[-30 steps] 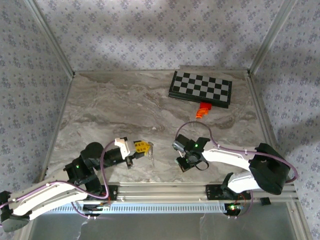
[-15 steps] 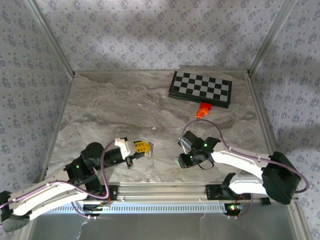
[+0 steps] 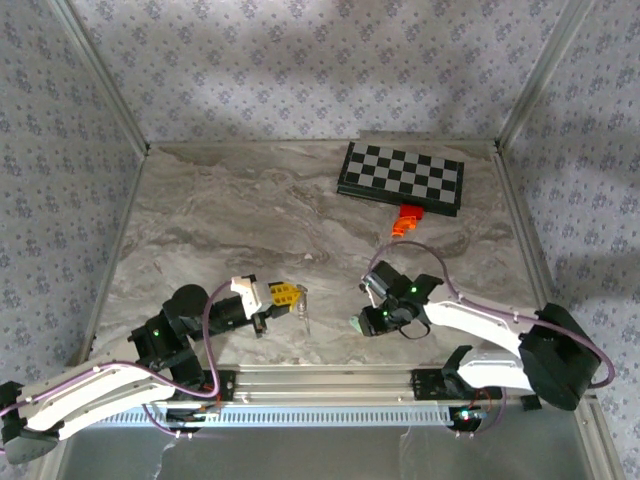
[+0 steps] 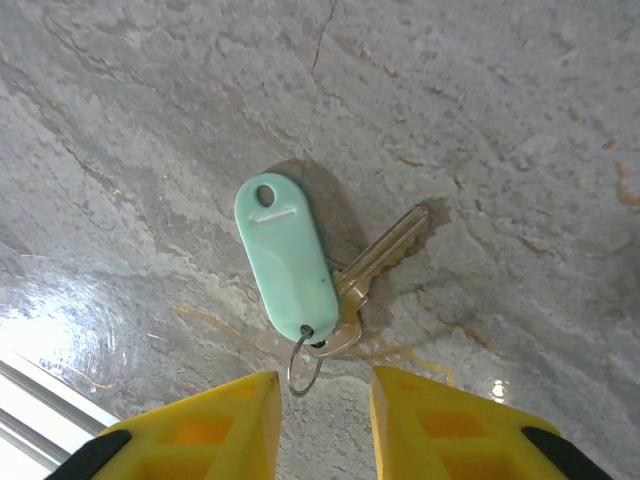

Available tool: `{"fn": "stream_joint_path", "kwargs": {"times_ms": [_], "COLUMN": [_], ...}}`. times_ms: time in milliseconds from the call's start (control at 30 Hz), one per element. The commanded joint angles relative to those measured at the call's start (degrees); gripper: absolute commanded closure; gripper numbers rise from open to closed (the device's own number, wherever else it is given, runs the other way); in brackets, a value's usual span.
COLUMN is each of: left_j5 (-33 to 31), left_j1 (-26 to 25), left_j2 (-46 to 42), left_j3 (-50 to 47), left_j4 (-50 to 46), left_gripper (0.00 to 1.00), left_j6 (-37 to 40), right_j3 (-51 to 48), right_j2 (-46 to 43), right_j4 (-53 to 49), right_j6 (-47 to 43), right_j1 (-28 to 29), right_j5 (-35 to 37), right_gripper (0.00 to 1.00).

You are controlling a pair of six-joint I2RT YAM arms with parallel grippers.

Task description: Put the keys on the keyring

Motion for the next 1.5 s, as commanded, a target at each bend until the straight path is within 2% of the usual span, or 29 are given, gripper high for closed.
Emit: {"fn": "stream_joint_path", "kwargs": {"times_ms": [0,700,1467], "left_j5": [0.2,0.3,0.2], "left_j1": [0.3,0.9,1.1], "left_j2": [0.0,-0.7,-1.0], "left_j3": [0.7,0.4,0.0], "left_j4": [3.0,2.4,2.3], "left_gripper": [1.0,1.0,1.0], "left_j6": [0.9,0.9,0.6], "right_j3": [2.9,5.9,6.0], "right_j2": [2.2,7.2,8.3], "right_j4": [-2.0,-3.9,-4.4], "right_j6": [-1.7,-3.3,-3.7], "right_j1": [1.1,2.5,2.8], "right_j5": [1.1,4.0,3.2], "right_gripper": [0.72,0.84,0.89]}}
